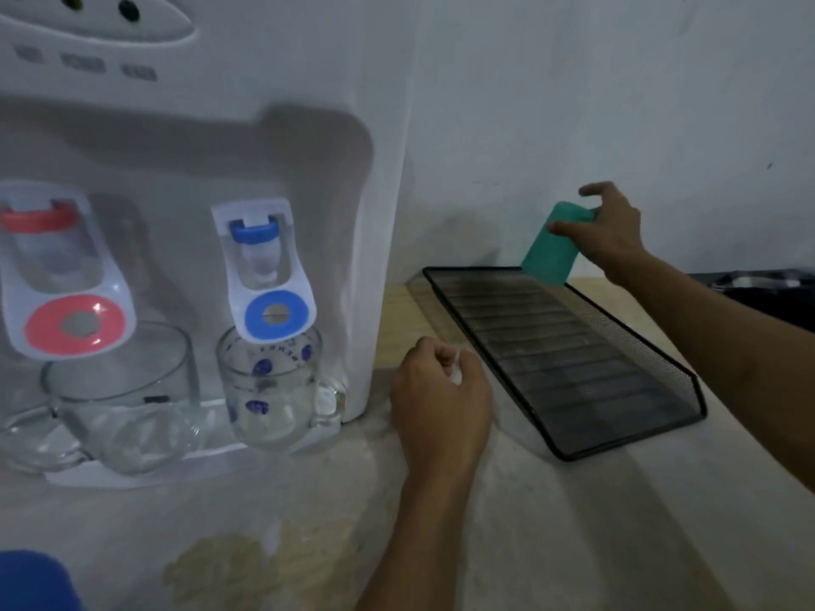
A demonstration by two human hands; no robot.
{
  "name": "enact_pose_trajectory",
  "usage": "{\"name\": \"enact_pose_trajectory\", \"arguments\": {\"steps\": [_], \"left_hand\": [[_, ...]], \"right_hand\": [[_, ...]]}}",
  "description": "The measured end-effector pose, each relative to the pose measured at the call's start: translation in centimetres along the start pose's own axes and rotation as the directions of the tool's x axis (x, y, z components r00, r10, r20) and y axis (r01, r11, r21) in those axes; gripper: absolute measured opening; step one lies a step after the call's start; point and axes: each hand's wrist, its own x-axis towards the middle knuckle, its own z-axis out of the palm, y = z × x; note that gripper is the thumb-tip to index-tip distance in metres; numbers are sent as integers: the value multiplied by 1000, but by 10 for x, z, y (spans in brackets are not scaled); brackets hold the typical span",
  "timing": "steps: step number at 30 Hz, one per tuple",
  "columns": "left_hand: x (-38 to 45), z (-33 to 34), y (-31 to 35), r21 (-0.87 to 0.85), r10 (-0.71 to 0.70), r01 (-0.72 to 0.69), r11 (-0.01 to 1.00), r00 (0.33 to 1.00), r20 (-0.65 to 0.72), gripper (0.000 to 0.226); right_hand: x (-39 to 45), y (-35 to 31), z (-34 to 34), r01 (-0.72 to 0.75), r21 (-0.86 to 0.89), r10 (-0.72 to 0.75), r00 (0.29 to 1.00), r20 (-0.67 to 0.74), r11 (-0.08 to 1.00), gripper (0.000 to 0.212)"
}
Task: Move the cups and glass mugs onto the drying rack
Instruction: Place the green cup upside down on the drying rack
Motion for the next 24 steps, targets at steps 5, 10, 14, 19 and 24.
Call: {"name": "enact_pose_trajectory", "arguments": {"steps": [5,10,14,19,24], "left_hand": [[0,0,2,56,-12,11,998,1000,19,16],[-1,0,2,61,-1,-1,998,1000,26,15],[-2,0,2,75,4,-6,997,1000,31,14],[-2,1,1,91,3,-7,996,999,47,16],[-2,1,1,94,11,-16,995,998,55,17]], "right_hand": [[6,0,16,112,-176,-101,993,67,978,52],[-6,9,39,114,-237,-99,992,71,965,49],[-23,25,54,60,-192,-64,998,-16,980,50],[-43,38,63,50,-147,-53,998,-16,988,59],[-49,39,68,5,-111,-3,1000,21,994,71]]}}
